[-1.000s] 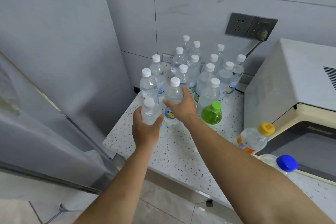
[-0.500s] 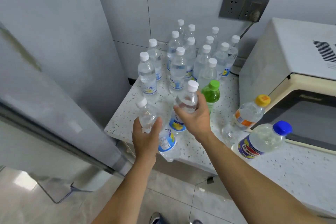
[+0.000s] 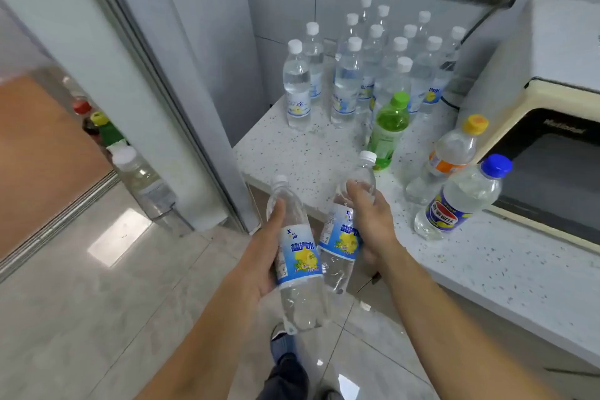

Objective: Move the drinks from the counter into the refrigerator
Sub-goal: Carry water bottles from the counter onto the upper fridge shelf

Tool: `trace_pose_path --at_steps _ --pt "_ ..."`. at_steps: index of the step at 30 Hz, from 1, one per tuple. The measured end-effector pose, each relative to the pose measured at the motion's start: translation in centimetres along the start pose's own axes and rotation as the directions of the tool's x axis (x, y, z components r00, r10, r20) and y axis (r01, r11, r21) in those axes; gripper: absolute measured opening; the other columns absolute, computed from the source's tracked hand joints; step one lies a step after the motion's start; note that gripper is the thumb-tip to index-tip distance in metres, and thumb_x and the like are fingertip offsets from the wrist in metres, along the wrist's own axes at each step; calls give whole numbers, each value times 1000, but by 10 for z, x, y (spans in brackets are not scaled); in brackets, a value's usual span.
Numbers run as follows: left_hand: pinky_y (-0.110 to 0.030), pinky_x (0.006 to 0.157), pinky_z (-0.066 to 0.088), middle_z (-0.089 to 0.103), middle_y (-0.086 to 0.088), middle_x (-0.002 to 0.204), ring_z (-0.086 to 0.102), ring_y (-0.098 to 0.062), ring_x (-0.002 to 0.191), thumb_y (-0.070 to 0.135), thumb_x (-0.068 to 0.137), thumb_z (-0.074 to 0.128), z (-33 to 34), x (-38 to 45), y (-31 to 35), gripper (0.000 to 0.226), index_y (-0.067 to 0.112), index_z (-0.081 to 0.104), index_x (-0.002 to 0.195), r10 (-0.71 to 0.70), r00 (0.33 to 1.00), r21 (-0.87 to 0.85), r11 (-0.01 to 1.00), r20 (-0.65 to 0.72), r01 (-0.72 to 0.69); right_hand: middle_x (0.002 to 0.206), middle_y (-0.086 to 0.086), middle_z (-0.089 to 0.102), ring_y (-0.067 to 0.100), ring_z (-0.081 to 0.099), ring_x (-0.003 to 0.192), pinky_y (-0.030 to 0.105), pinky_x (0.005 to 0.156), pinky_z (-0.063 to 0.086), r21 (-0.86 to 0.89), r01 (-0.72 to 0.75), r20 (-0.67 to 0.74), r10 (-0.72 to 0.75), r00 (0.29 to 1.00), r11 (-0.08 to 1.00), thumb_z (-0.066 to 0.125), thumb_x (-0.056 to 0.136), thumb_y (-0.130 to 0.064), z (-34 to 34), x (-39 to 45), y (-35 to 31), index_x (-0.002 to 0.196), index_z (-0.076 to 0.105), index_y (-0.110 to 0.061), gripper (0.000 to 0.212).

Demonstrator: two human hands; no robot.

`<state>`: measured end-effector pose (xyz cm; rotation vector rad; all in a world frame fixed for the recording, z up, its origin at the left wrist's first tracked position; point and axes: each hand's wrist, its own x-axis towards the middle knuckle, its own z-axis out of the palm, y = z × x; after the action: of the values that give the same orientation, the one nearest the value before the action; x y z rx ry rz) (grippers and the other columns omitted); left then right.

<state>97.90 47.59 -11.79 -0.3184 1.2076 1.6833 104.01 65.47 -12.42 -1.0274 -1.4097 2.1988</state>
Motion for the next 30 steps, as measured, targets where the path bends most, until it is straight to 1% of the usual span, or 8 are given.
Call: trace_pose_path --at_steps 2,6,9,16,19,21,24,30 --pt "-45 69 59 73 -17 92 73 -34 79 64 64 79 -12 -20 -20 73 7 66 108 -39 999 -51 998 -16 38 93 10 76 26 75 75 44 71 60 23 -208 71 206 976 978 80 73 -49 -5 -8 14 114 60 -18 55" --pt "-40 70 57 64 -14 83 65 -29 71 50 74 78 -46 -61 -55 46 9 67 93 3 1000 -152 988 29 1 81 12 72 27 71 71 41 67 59 -10 -439 272 425 863 898 79 69 -56 2 -33 47 117 60 -13 67" --pt "-41 73 59 69 -11 87 68 -27 73 47 77 75 -82 -90 -69 35 16 78 93 101 992 -231 966 -81 -117 86 15 70 31 70 76 52 79 60 -211 -467 345 512 786 859 78 57 -71 28 -57 74 123 58 -15 88" --pt "-41 67 59 72 -15 90 71 -31 76 47 83 73 -187 -152 -74 42 10 71 102 103 928 -263 943 -357 -206 91 17 74 31 73 73 42 65 59 -490 -532 429 722 543 691 76 77 -52 125 -110 135 127 57 -14 65" --pt "-39 62 59 72 -19 86 72 -31 72 36 78 73 -232 -176 -73 45 9 63 112 116 913 -314 916 -390 -250 98 19 73 34 70 85 49 87 59 -580 -532 422 786 452 617 84 64 -46 176 -128 158 113 67 -2 68" --pt "-39 61 60 71 -19 82 71 -30 69 34 71 76 -265 -191 -69 44 6 68 104 112 907 -365 890 -405 -273 98 21 73 34 69 85 48 91 55 -598 -534 423 802 423 597 84 61 -41 214 -141 171 103 70 1 61" --pt "-37 61 60 70 -17 80 71 -28 68 39 69 76 -320 -210 -55 38 4 77 84 116 892 -394 867 -436 -306 91 19 71 31 70 73 43 75 58 -547 -586 446 801 399 597 82 60 -44 273 -155 193 97 71 1 59" --pt "-39 65 61 72 -16 89 71 -28 75 44 68 76 -413 -258 0 55 8 69 108 170 870 -354 864 -464 -358 87 16 67 30 67 73 42 74 58 -549 -486 531 733 424 680 81 72 -44 386 -186 221 109 68 -11 52"
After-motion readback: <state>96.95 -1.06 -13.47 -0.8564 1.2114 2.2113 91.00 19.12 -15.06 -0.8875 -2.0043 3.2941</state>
